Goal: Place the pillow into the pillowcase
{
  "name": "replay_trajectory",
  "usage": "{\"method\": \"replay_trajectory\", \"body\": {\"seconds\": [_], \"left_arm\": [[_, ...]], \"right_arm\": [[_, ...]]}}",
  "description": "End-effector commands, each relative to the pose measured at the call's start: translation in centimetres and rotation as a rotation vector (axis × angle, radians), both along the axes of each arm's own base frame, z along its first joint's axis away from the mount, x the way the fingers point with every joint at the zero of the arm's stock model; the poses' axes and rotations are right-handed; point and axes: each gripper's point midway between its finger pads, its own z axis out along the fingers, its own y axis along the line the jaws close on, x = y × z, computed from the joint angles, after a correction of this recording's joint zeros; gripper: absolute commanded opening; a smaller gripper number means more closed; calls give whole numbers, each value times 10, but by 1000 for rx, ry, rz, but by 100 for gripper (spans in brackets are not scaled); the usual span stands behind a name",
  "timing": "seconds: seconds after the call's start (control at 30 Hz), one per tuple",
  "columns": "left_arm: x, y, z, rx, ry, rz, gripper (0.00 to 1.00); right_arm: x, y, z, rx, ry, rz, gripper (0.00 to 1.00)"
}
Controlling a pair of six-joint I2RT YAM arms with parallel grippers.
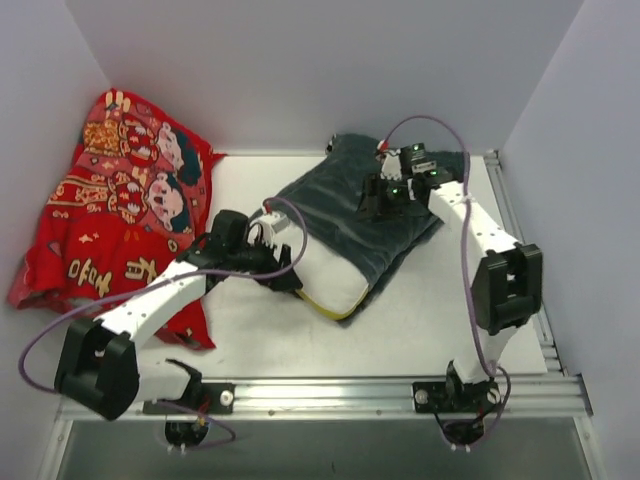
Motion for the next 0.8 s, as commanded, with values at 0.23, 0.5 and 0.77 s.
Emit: {"method": "replay_trajectory", "body": {"seconds": [0.23, 0.5, 0.77], "left_arm": [[28, -27, -26, -188, 311, 324, 88], [23, -17, -57, -159, 403, 444, 88], [26, -22, -67, -197, 448, 475, 85]], "right_arm": [[-102, -22, -38, -418, -192, 167, 49], [-70, -22, -61, -595, -219, 150, 46], [-74, -27, -62, -613, -209, 134, 36]]}}
